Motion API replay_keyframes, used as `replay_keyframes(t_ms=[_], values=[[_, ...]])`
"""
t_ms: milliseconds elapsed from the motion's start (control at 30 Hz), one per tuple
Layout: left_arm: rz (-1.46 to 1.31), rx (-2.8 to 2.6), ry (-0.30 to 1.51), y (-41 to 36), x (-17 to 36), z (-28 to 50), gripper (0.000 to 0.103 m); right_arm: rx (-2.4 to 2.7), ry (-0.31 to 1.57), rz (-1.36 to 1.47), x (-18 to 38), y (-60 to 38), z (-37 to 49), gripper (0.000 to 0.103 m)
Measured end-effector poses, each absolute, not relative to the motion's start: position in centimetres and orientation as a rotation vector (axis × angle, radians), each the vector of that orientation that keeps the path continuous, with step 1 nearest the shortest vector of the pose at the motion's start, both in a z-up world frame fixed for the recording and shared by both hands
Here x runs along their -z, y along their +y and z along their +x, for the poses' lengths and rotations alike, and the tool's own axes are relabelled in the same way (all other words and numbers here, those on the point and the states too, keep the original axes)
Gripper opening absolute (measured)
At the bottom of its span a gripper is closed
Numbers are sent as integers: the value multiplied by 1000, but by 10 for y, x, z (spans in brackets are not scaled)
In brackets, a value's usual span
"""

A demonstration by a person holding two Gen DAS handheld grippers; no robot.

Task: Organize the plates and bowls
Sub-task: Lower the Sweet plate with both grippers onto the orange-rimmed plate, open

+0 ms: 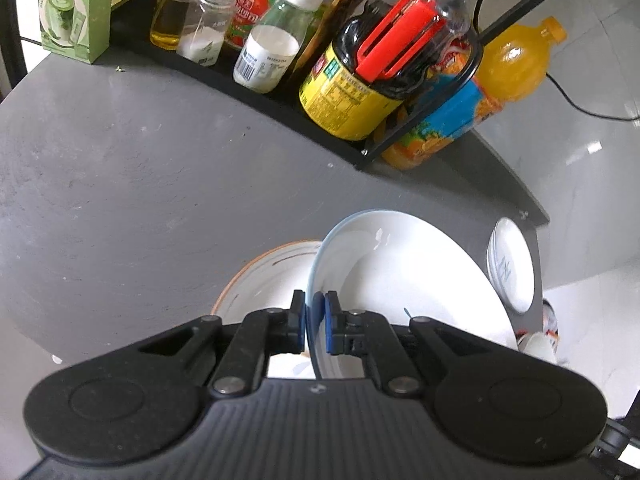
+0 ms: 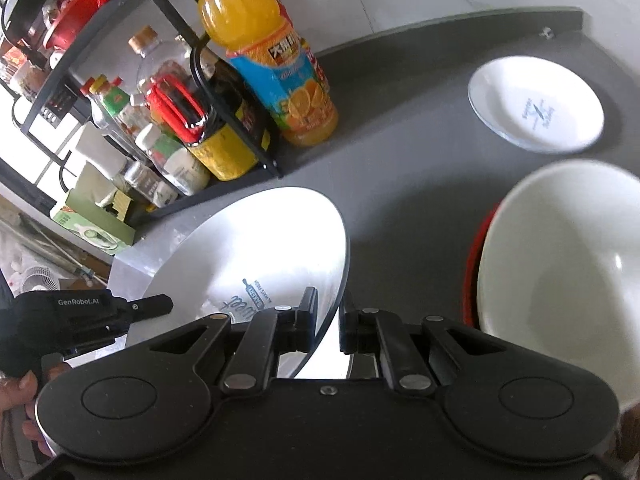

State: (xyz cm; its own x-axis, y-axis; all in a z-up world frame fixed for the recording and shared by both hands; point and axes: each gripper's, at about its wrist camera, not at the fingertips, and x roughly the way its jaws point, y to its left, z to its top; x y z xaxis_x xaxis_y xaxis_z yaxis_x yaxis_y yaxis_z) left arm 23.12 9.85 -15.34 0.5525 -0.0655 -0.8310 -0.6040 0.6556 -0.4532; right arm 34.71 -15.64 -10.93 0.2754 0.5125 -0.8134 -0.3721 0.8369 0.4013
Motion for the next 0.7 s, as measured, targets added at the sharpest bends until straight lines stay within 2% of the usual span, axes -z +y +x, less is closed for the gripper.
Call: replay_keyframes(t_ms=[700], values=[[-701,-295,1083,107,193,221,10,-505,1148,78,143,-144,293,11]])
